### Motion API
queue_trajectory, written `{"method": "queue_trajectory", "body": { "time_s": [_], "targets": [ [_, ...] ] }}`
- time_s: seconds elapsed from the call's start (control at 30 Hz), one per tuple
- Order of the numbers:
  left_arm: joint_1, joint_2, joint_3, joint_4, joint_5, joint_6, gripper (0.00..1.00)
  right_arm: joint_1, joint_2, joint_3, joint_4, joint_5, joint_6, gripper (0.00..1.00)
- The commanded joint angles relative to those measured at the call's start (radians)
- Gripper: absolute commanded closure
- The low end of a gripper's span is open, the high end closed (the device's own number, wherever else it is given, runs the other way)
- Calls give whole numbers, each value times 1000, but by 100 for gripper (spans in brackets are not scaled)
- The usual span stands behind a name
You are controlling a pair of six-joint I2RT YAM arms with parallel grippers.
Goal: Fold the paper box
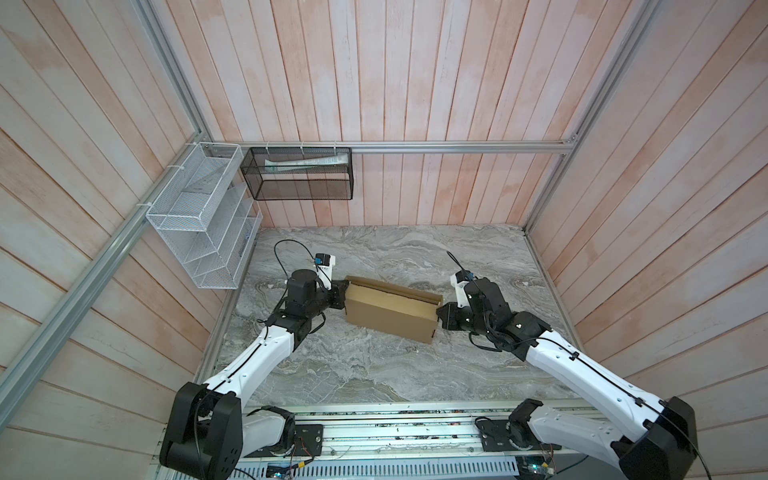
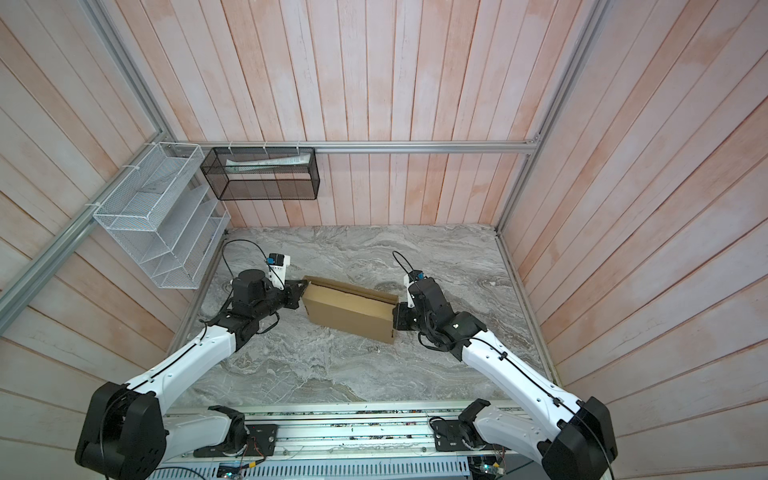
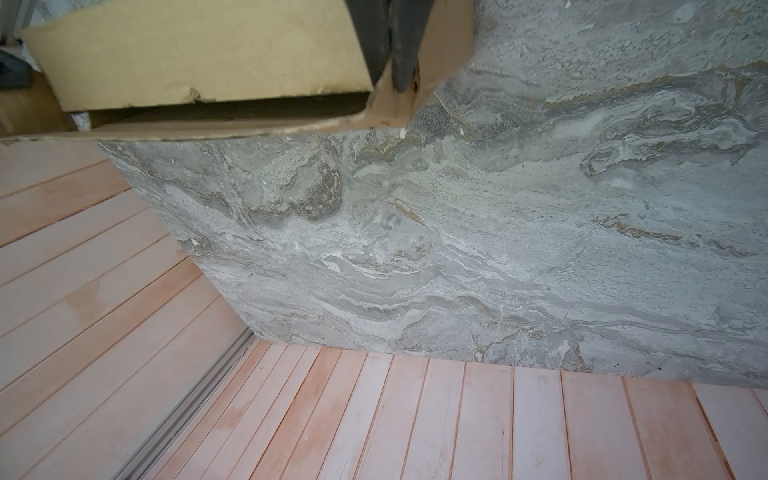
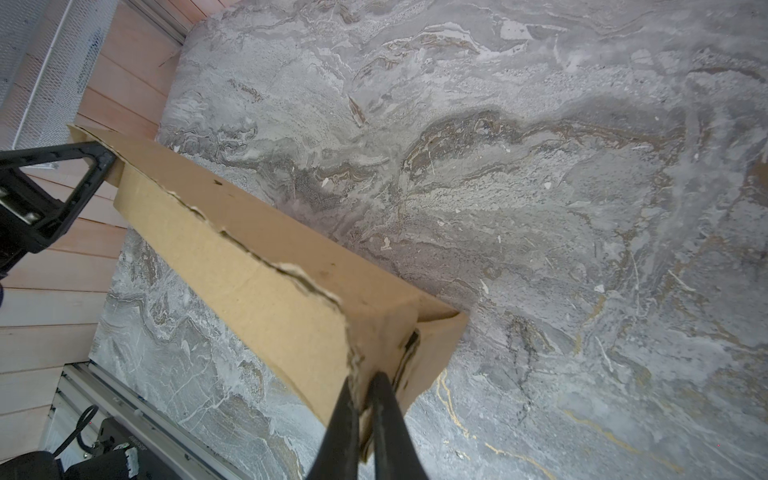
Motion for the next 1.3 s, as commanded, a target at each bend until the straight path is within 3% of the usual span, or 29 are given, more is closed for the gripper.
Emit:
{"method": "queue_trajectory", "body": {
  "time_s": [0.0,0.77,0.87,1.13,1.27],
  "targets": [
    [-10,27,-7,-79,25,1,100,-6,-13,-6,10,-16,4,90],
    [-10,26,-5,-84,23,2,100,-9,24,26,-89,32,-53,90],
    [-10,27,-6,-84,23,2,100,-9,27,41,-88,36,-65,85],
    [-10,28,-10,-80,23,0,100,-9,-8,98,-114,79,-140,57],
    [-10,25,-10,-81,21,2,100,-8,-12,142,-158,110,-198,49]
  ]
}}
